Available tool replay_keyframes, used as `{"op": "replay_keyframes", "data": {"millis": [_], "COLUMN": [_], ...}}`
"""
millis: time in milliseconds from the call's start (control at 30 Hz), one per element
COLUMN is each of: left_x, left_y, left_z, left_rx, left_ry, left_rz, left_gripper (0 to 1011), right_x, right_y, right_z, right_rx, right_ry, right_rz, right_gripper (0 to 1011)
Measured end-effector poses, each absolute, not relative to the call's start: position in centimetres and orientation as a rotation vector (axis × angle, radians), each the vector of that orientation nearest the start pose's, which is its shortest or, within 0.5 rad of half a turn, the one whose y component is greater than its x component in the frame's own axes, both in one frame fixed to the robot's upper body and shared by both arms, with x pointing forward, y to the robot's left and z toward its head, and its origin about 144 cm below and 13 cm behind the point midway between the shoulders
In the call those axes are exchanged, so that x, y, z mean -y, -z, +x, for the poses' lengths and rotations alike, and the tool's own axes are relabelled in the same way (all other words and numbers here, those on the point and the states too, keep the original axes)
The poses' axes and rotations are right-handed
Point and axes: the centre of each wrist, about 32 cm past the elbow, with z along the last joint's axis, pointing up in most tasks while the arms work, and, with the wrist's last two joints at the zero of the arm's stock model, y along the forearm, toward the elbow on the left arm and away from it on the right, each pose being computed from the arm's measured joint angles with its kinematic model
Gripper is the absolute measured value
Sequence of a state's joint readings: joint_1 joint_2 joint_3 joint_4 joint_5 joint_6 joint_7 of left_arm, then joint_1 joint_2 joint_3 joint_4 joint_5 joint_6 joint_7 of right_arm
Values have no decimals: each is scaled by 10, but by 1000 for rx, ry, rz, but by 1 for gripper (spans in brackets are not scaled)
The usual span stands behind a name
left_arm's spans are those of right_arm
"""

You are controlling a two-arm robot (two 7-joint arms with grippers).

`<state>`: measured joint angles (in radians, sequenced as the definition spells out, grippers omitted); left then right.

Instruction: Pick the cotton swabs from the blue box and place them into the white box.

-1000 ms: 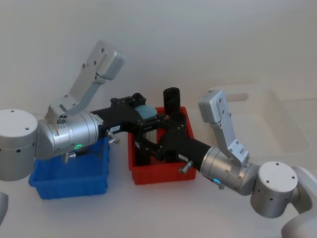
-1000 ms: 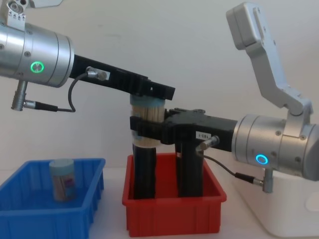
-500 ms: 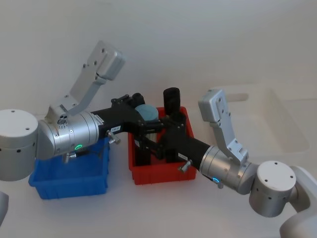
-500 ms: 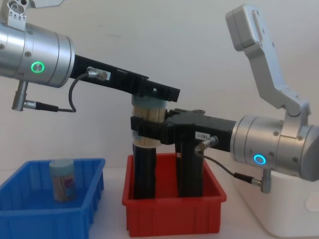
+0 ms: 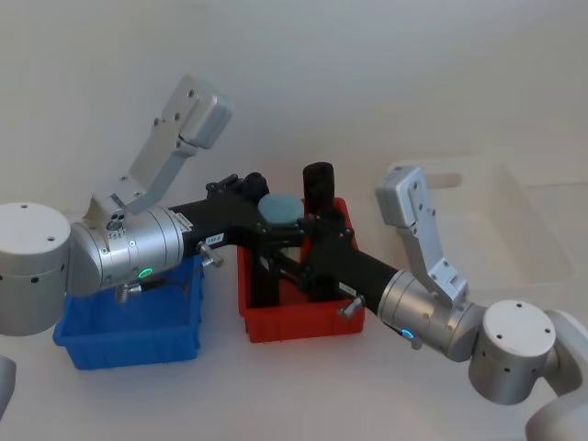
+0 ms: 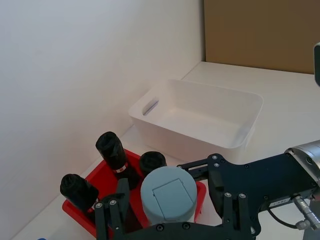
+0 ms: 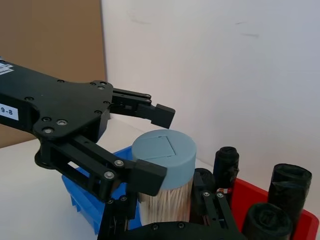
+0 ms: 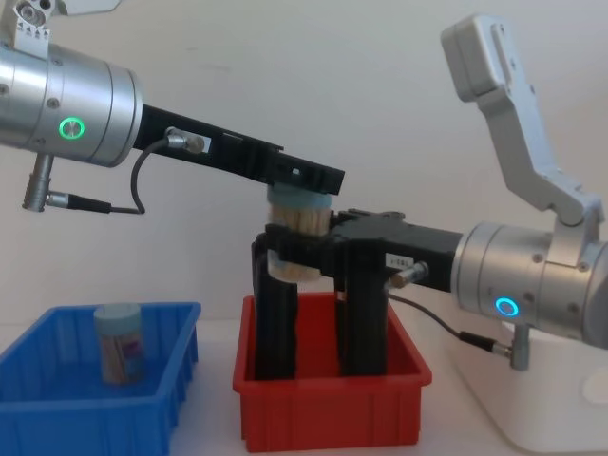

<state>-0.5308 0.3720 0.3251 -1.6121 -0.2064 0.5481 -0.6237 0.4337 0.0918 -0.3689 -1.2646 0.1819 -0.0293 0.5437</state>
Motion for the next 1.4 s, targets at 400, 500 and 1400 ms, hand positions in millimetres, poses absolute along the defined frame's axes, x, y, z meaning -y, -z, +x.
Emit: {"op": "replay_keyframes", "data": {"millis": [400, 500, 1400], "left_x": [-235, -235, -235], "left_y": [-1331, -1331, -1331], "left_z": [555, 555, 555], "left_rx": [76, 76, 77], "left_ry": [-743, -743, -743], "left_rz": [307, 307, 307], "left_gripper": [1004, 1004, 1004], "right_x": [179, 187, 262], "right_y": [-1195, -1194, -1195], "right_z": [555, 553, 531], "right_rx": [123, 126, 48], "right_ry": [826, 859, 1231], "right_rz": [23, 23, -42], "right_gripper": [636, 636, 636]}}
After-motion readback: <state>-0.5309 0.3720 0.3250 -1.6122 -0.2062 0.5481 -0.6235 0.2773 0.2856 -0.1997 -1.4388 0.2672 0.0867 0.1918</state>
